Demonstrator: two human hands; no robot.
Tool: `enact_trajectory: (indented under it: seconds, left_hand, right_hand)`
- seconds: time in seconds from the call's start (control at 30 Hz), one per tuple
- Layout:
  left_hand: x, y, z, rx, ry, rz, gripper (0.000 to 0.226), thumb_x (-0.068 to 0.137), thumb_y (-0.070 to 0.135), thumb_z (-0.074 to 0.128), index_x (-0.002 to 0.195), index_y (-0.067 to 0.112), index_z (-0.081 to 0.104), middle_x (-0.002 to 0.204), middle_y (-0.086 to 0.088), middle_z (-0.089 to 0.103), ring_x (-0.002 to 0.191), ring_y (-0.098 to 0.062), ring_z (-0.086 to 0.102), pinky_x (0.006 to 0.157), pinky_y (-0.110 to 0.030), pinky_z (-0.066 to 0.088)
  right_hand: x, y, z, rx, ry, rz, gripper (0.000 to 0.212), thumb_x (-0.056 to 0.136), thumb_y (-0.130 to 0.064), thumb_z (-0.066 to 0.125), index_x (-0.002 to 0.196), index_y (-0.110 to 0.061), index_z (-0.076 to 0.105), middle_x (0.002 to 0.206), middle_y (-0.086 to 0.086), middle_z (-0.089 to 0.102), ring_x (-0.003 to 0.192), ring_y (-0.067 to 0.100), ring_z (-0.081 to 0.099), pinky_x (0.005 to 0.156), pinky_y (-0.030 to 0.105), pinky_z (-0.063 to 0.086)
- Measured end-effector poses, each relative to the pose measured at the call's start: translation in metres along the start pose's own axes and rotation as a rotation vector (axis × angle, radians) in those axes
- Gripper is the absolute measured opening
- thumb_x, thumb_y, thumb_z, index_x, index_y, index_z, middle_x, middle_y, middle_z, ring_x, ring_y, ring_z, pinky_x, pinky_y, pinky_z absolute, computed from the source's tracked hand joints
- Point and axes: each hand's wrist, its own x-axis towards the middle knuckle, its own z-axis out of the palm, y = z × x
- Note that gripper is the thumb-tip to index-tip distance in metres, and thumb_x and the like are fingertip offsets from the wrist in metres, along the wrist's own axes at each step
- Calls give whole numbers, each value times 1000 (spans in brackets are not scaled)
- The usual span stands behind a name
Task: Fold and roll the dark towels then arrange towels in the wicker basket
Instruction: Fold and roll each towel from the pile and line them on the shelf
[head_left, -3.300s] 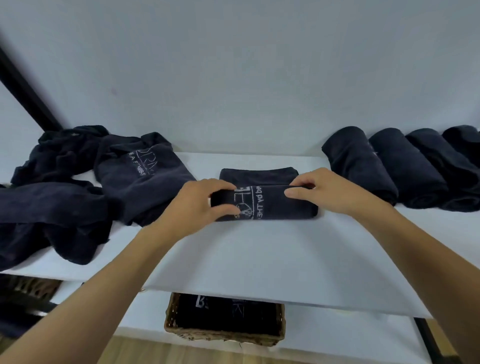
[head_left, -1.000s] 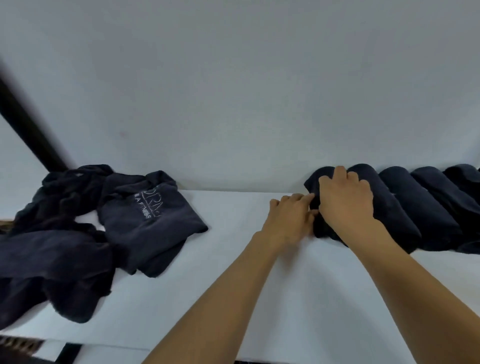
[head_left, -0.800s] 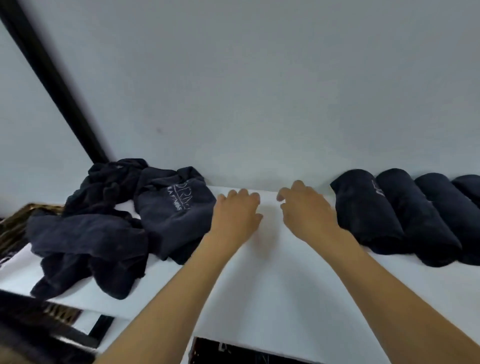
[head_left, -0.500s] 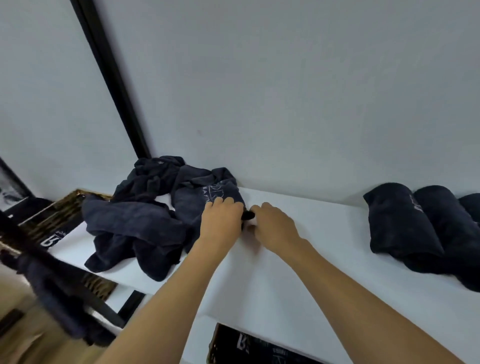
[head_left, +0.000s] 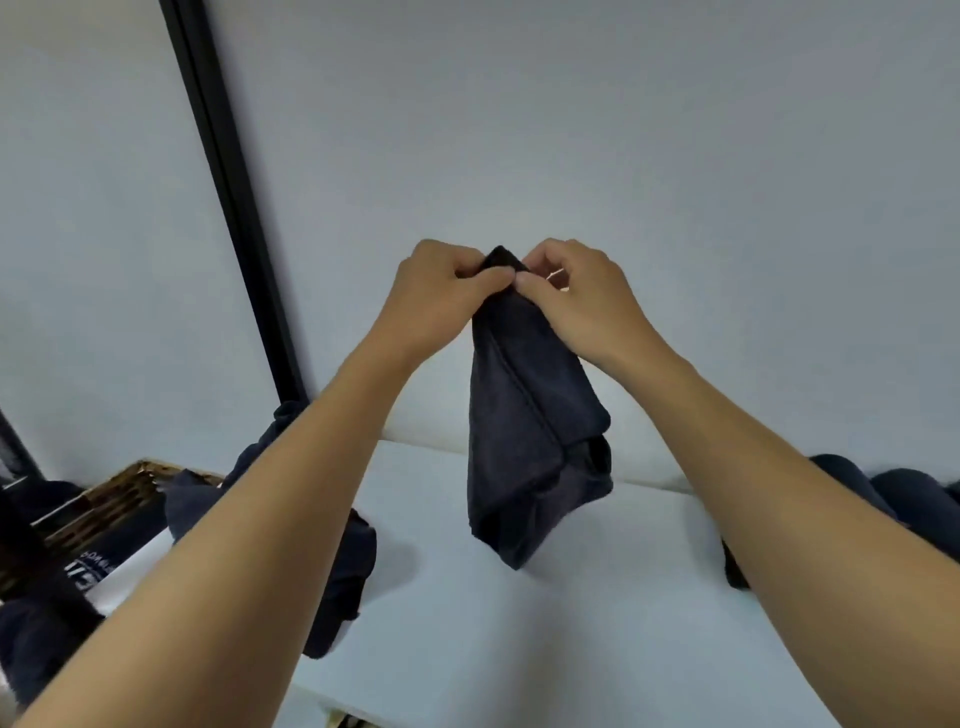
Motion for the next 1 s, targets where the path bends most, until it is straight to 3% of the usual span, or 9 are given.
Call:
enact_trajectory:
  seconds: [0.13,0.3,0.47,0.57,0.63,0.73,0.83,0.93,1.0]
  left_hand:
    - [22,22,-9,-57,-129,11,26,85,23,73,86,-3,73,81,-21,68,68,-15,60,67,-36,54]
    - [31,34,2,-216,-232,-21,19,91,14,67,81,-1,72,75,-8,69,70,-14,66,70,-28,56]
    - [40,49,29,-150,-123,35,21,90,22,67,78,6,74,70,-3,66,64,-12,59,66,-29,50]
    - [44,62,43,-61,-58,145,17,89,21,66,77,14,75,70,2,69,68,-11,62,69,-28,51]
    - [46,69,47,-41,-66,188,15,87,15,63,79,16,76,72,2,71,73,-13,67,71,-29,56]
    - [52,69,48,-59,-64,192,14,87,19,64,80,19,76,77,0,73,78,-18,70,76,-34,58]
    - [56,67,45,-80,-35,190,11,86,24,68,79,21,75,76,-4,73,76,-21,70,73,-35,59]
    - [59,66,34,45,-59,241,8,80,29,76,77,22,76,65,-1,67,63,-13,63,60,-18,50]
    - [63,59,21,289,-139,257,16,73,33,82,72,20,74,59,2,59,57,-9,55,53,-13,42]
  right_hand:
    - [11,-9,-35,-71,-3,-16,12,93,-28,59,92,-18,66,86,-7,64,75,4,55,66,17,41]
    - [7,-2,-67,-133,20,5,12,93,-31,62,92,-21,68,84,-5,63,70,3,52,66,21,40]
    - [2,-1,-89,-213,117,66,9,91,-34,62,88,-26,65,85,-7,64,74,6,57,71,27,46]
    - [-6,-10,-90,-87,245,94,27,87,-49,62,89,-23,58,79,-6,65,72,11,63,66,26,49]
    - [-11,-16,-88,-12,179,151,37,83,-55,65,92,-21,55,81,-3,68,70,13,67,64,26,53]
    - [-16,-12,-90,136,8,284,32,83,-36,72,104,-21,53,90,4,71,74,14,69,61,26,54]
    - [-15,3,-88,110,-116,342,19,85,-18,65,102,-20,58,92,7,71,80,20,69,70,34,58]
    - [-9,18,-91,-48,-62,311,14,89,-12,51,87,-17,64,85,5,67,83,27,66,75,39,57]
    - [-2,29,-100,-218,32,266,18,95,-16,48,94,-17,66,88,1,64,87,23,60,74,32,47]
